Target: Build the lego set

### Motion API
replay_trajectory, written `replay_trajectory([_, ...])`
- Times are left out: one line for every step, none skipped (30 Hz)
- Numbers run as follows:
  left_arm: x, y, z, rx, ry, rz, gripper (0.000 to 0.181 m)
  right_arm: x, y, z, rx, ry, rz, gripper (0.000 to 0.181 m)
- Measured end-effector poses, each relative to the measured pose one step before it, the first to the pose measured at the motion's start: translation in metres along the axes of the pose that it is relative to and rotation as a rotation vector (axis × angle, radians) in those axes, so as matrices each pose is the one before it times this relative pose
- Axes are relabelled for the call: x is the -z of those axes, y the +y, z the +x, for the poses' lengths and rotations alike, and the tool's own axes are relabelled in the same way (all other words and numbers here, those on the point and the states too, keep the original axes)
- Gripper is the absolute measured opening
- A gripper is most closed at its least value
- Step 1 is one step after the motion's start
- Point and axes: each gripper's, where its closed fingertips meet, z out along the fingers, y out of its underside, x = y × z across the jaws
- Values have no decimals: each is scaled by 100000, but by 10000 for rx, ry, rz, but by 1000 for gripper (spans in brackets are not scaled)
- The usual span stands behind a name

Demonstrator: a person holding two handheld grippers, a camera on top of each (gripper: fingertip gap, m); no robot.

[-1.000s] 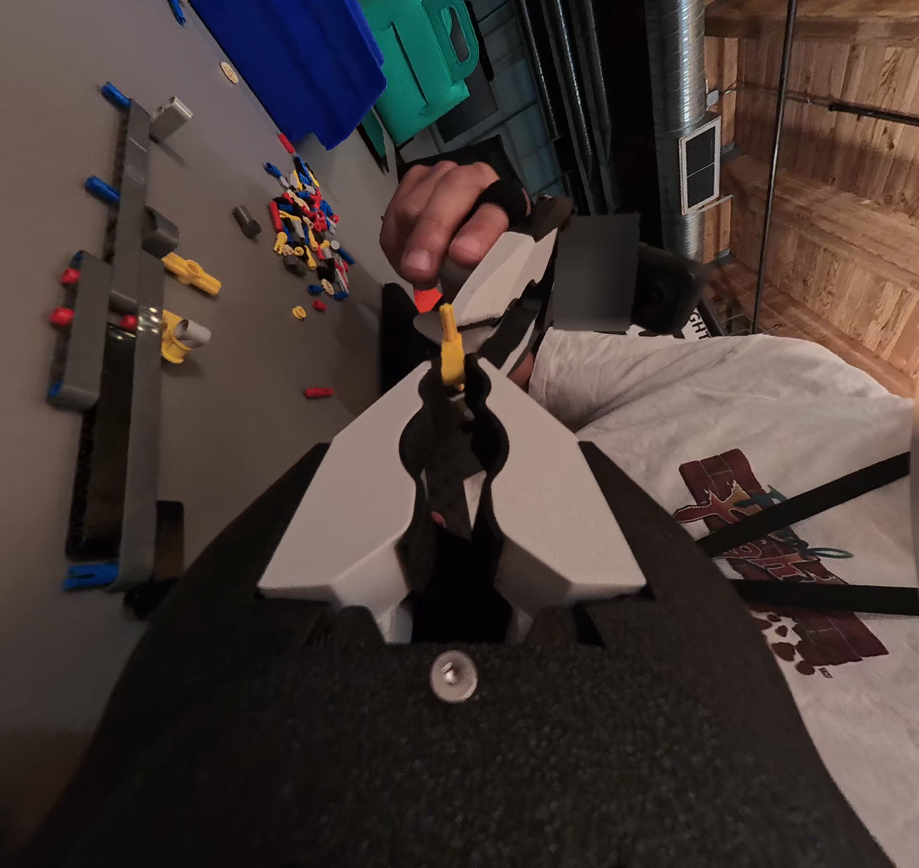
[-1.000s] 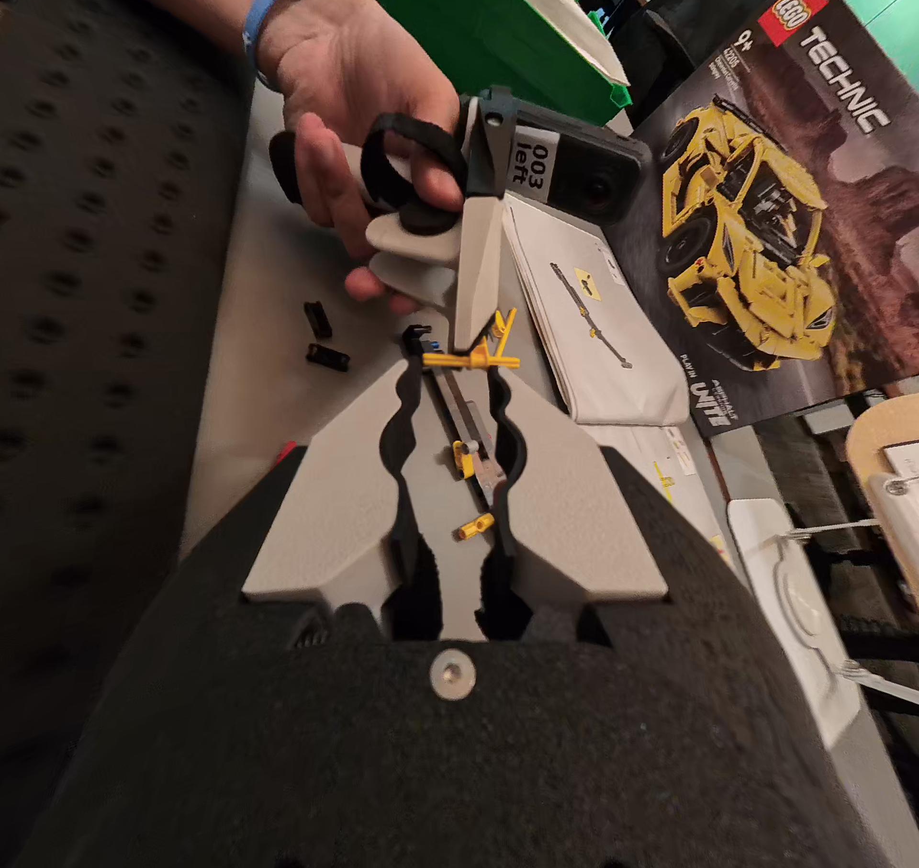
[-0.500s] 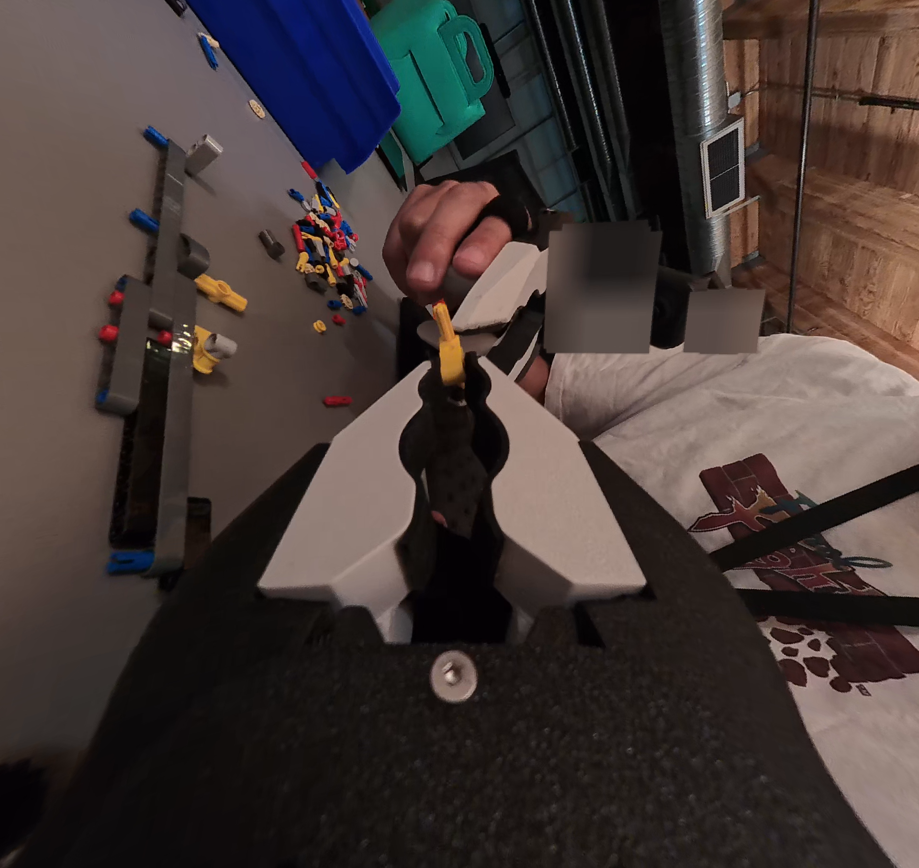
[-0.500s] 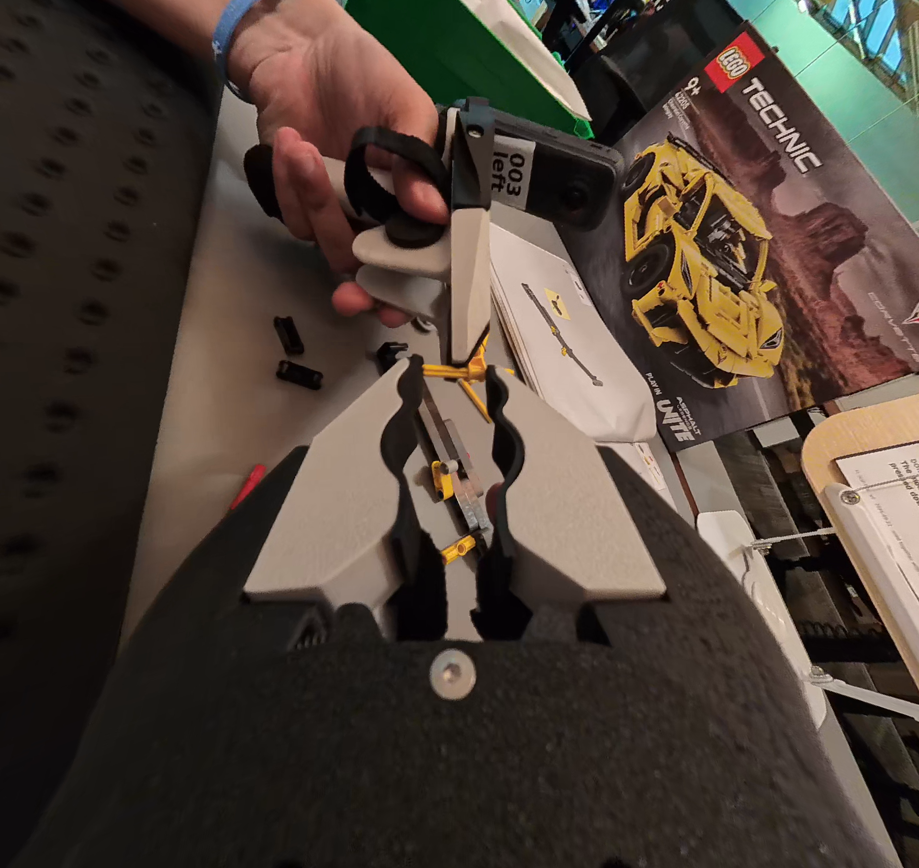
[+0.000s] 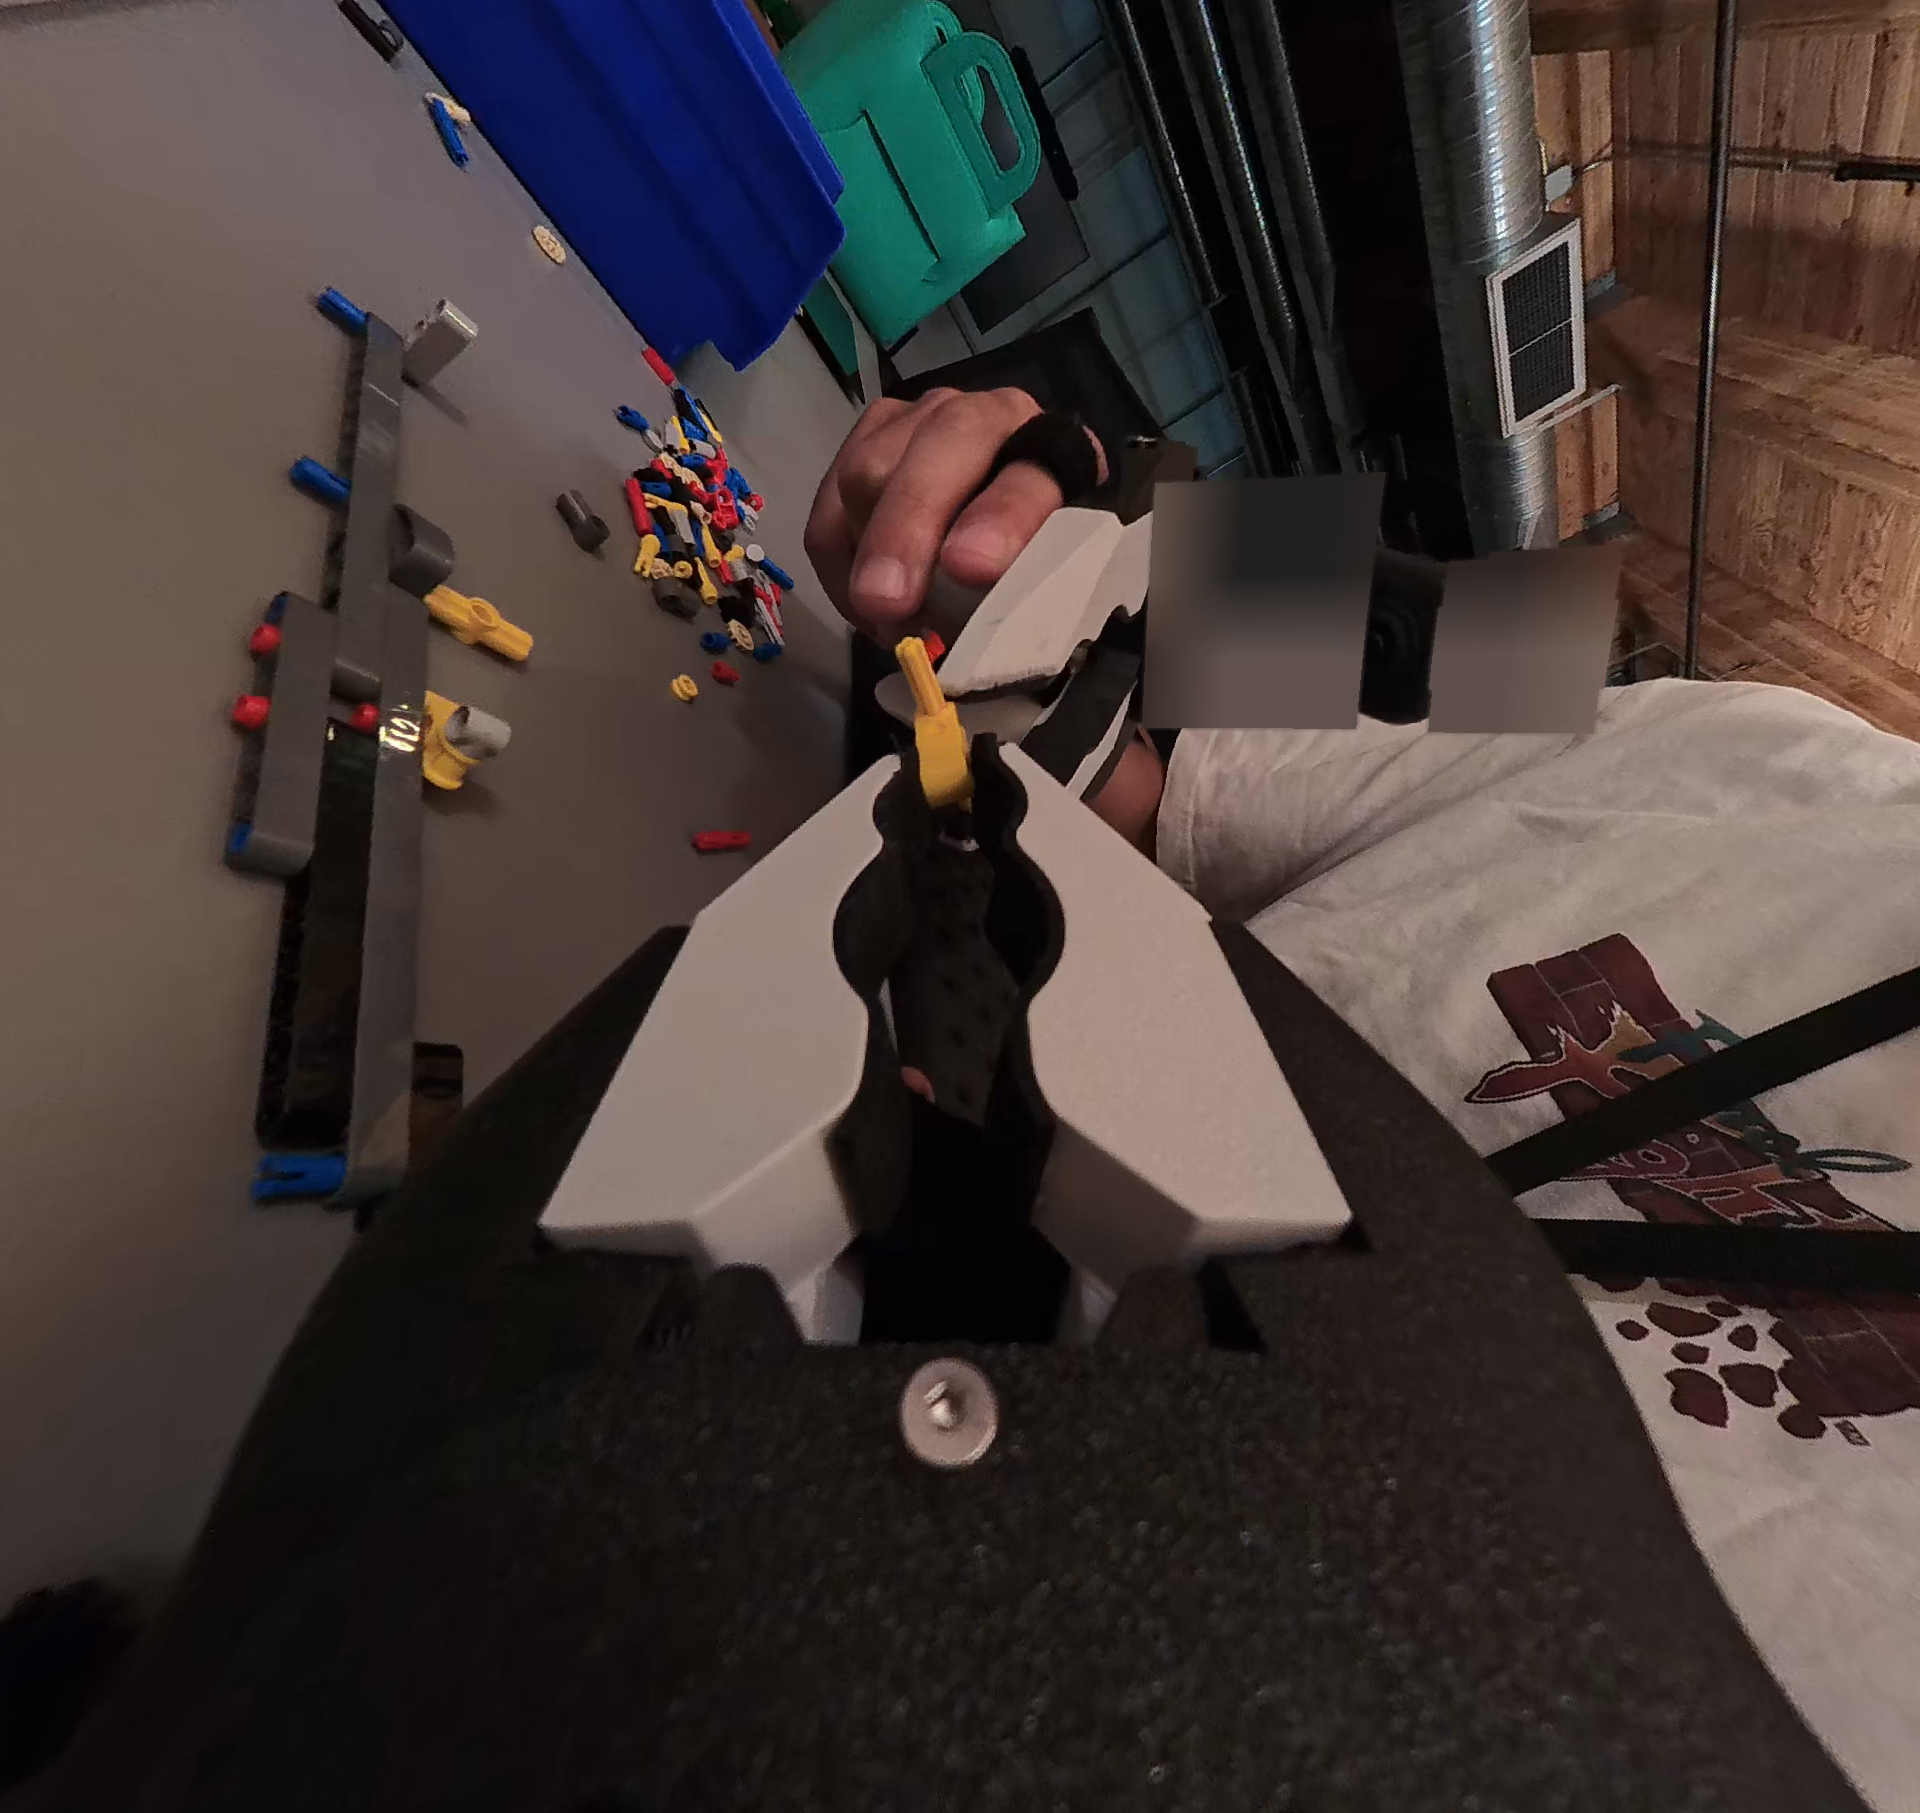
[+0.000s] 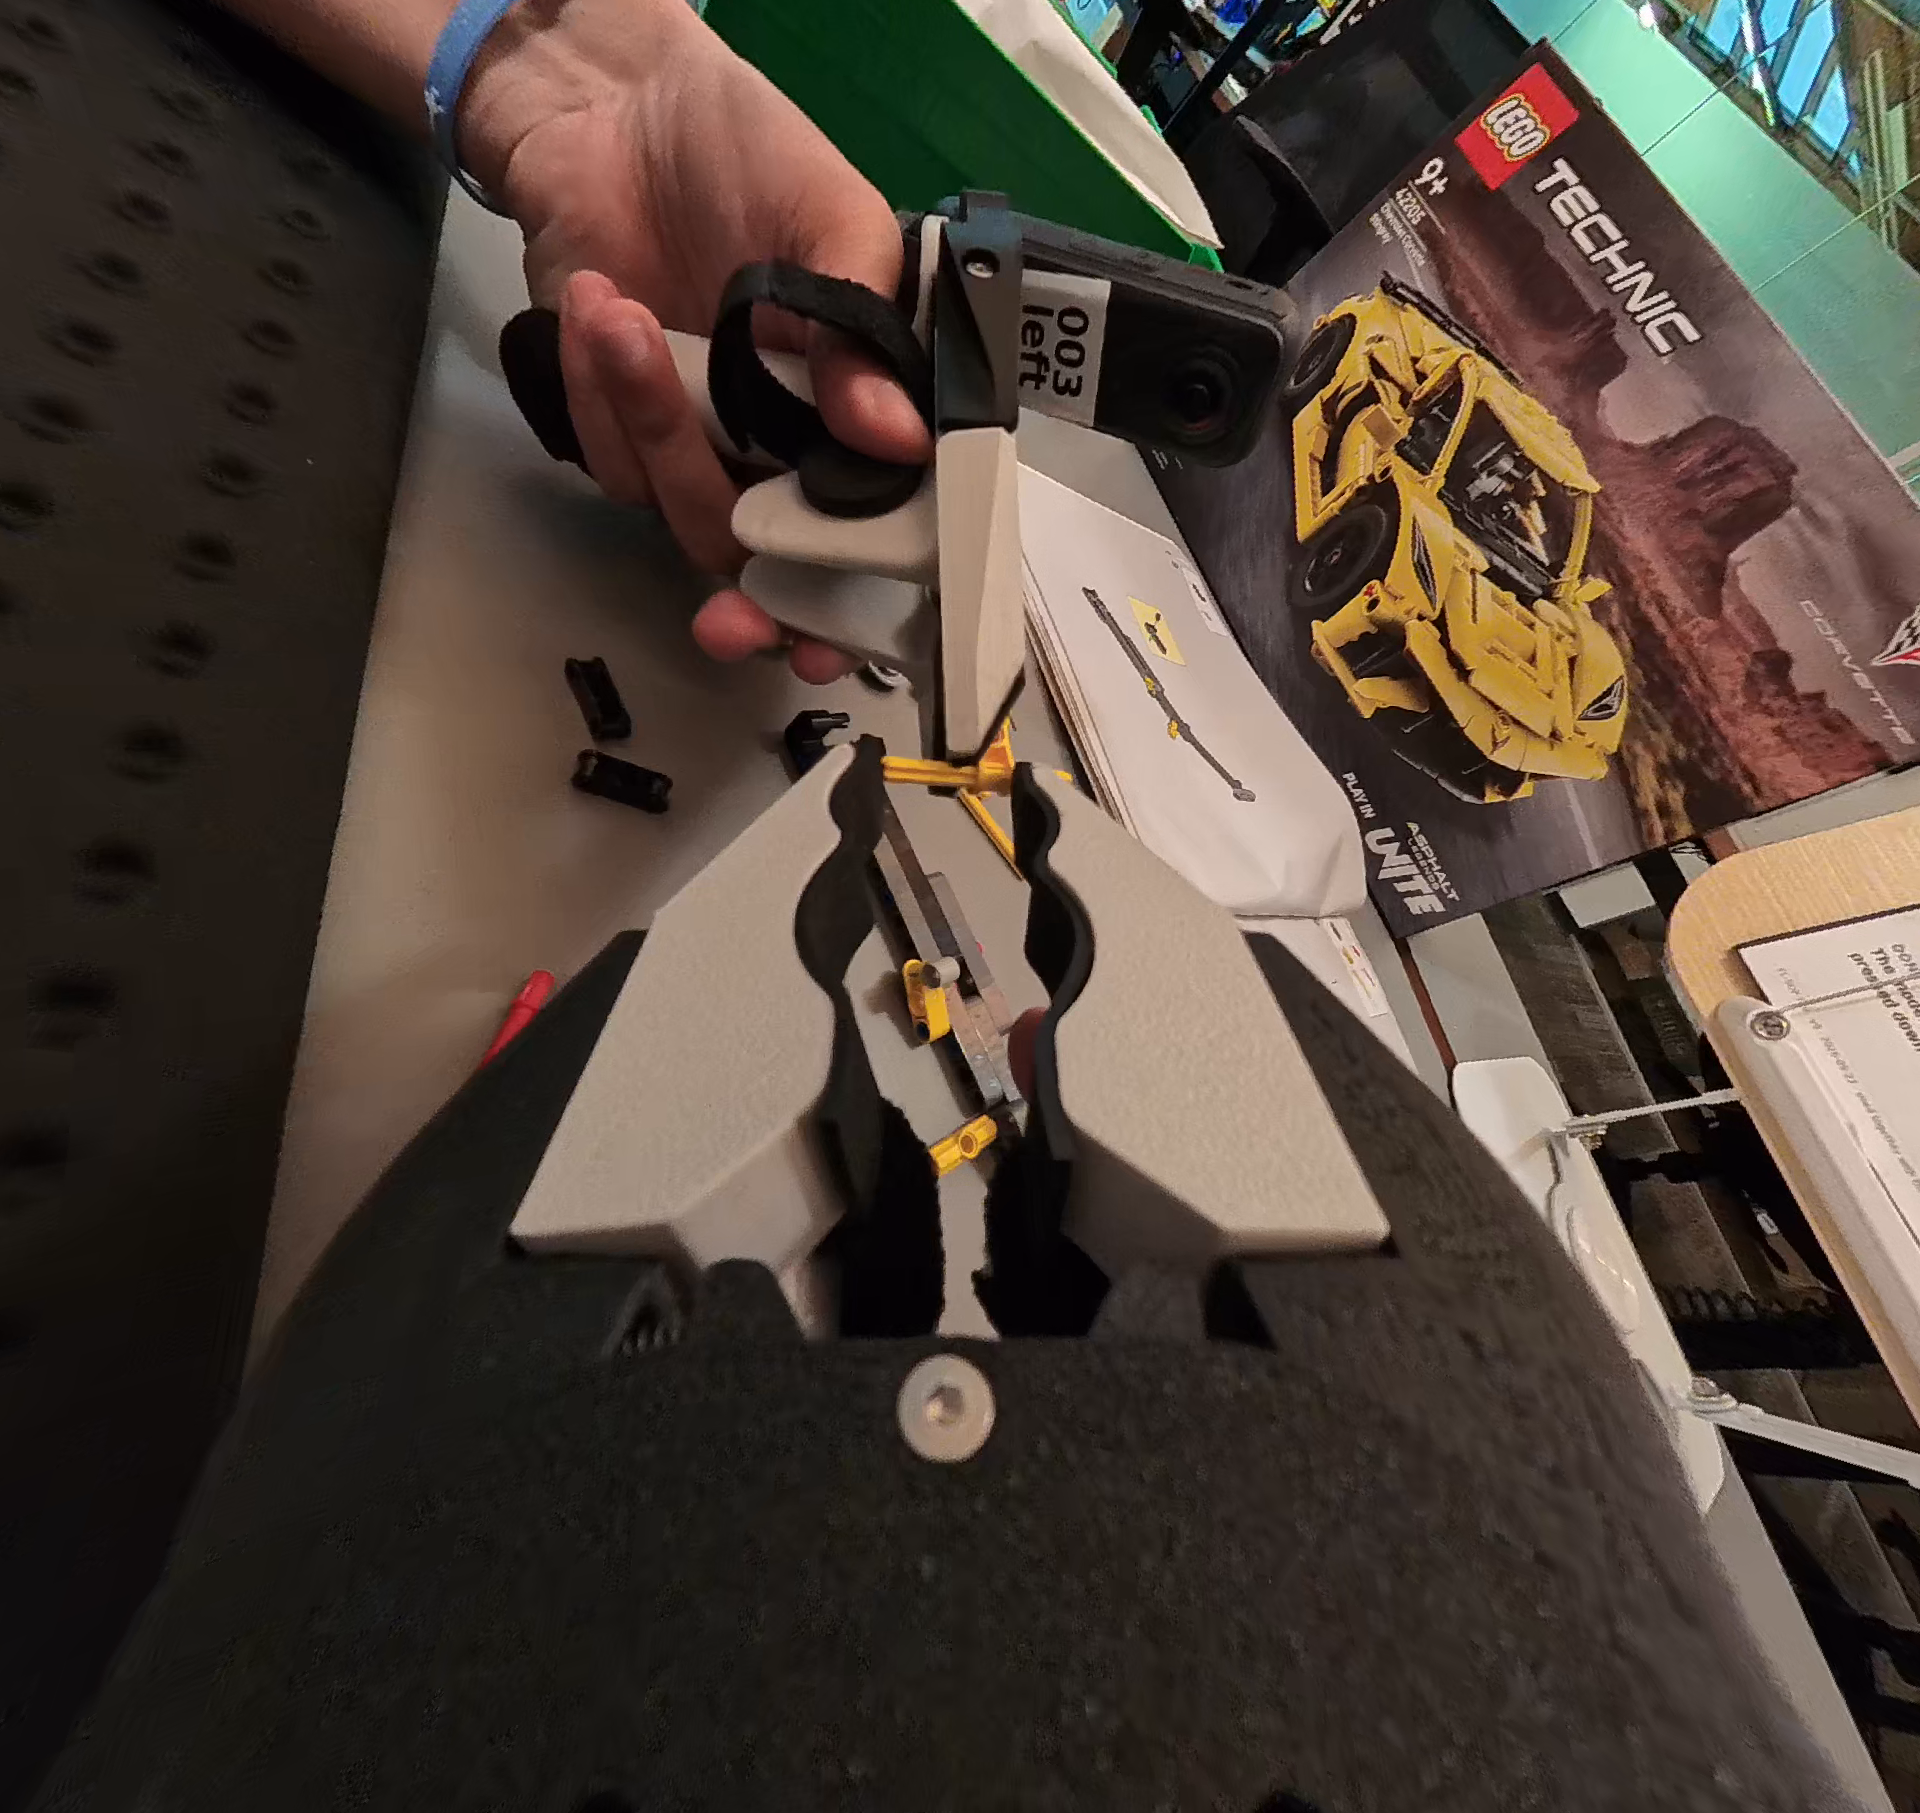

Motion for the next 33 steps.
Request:
replay_trajectory([2, 24, -47, -9, -32, -13, 6, -23, 55, -45, -27, -47, -30, 24])
replay_trajectory([1, 2, -3, -3, -1, -1, 6, -6, -16, 10, 14, 21, 15, 24])
replay_trajectory([13, -7, 1, -8, -1, 1, 6, -13, -4, 10, 9, 7, -6, 24])
replay_trajectory([-1, 26, -23, -21, -24, -18, 6, -6, 25, -29, 9, -17, -22, 24])
replay_trajectory([6, 12, -15, -22, -17, -8, 6, -16, 3, 2, 21, 11, -6, 24])
replay_trajectory([4, -6, 16, -4, 5, 5, 6, 3, -28, 15, -1, 20, 19, 24])
replay_trajectory([4, 3, 4, -8, 1, -6, 6, 0, -9, -20, -8, -7, -9, 24])
replay_trajectory([8, -11, 13, -14, -1, 9, 6, -8, -16, 17, 9, 20, 11, 24])
replay_trajectory([7, -15, 16, -7, -3, 11, 6, -15, -14, 15, 10, 14, 10, 24])
replay_trajectory([-3, -5, -23, -4, -15, 4, 6, -17, 7, 9, 1, 6, -13, 24])
replay_trajectory([1, -33, -50, 6, -27, 19, 6, -28, 62, 33, 7, 17, -40, 24])
replay_trajectory([-1, 3, -56, 13, -24, 1, 6, -39, 59, -13, 32, -4, -43, 23])
replay_trajectory([15, -5, -18, 5, -4, -1, 6, -16, 15, 1, 18, 0, -5, 23])
replay_trajectory([3, -8, -4, 8, 2, 5, 6, -14, -13, 13, 7, -2, 15, 23])
replay_trajectory([3, 11, -28, 4, -16, -4, 6, -23, 35, -21, -18, -22, -12, 23])
replay_trajectory([7, -10, -21, 4, -10, 11, 6, -18, 6, 18, 5, 14, -18, 23])
replay_trajectory([12, -10, -10, 9, 0, 2, 6, -26, -10, 13, -32, 1, 0, 23])
replay_trajectory([3, 31, -29, -2, -16, -14, 6, -21, 33, -46, -5, -41, -1, 23])
replay_trajectory([-17, -6, -48, 1, -35, 4, 6, -17, 40, 24, 52, 21, -13, 23])
replay_trajectory([-14, 68, -97, -10, -54, -40, 6, -27, 107, -92, -9, -64, -57, 22])
replay_trajectory([-7, 47, -88, -11, -52, -30, 7, -36, 57, -38, -32, -43, -21, 22])
replay_trajectory([13, -117, -124, -4, -80, 62, 6, -90, 106, 131, -44, 114, -34, 23])
replay_trajectory([47, -119, -142, -36, -101, 35, 6, -130, 124, 83, -158, 77, 12, 23])
replay_trajectory([48, -27, 31, -74, -18, -73, 6, -6, -109, 28, -261, 43, 174, 24])
replay_trajectory([13, 52, 264, -173, 46, -202, 6, 183, -377, -3, -343, 45, 252, 24])
replay_trajectory([-63, 170, 247, -330, -75, -303, 6, 314, -306, -158, -640, -158, 102, 25])
replay_trajectory([-28, 326, -140, -461, -340, -434, 6, 446, -258, -250, -779, -412, 132, 27])
replay_trajectory([115, 433, -190, -469, -322, -554, 6, 592, -179, -12, -858, -373, 178, 36])
replay_trajectory([165, 572, 4, -364, -131, -678, 5, 705, -150, -99, -960, -507, 204, 37])
replay_trajectory([176, 382, -195, -263, -244, -585, 6, 594, -45, 259, -992, -298, 154, 38])
replay_trajectory([201, -7, -270, -253, -318, -371, 6, 408, 5, 1221, -916, 379, 70, 39])
replay_trajectory([172, -60, 213, -275, -27, -364, 6, 210, -84, 692, -784, 106, 135, 37])
replay_trajectory([103, -114, 647, -234, 224, -347, 6, 11, 27, -490, -721, -588, 62, 33])
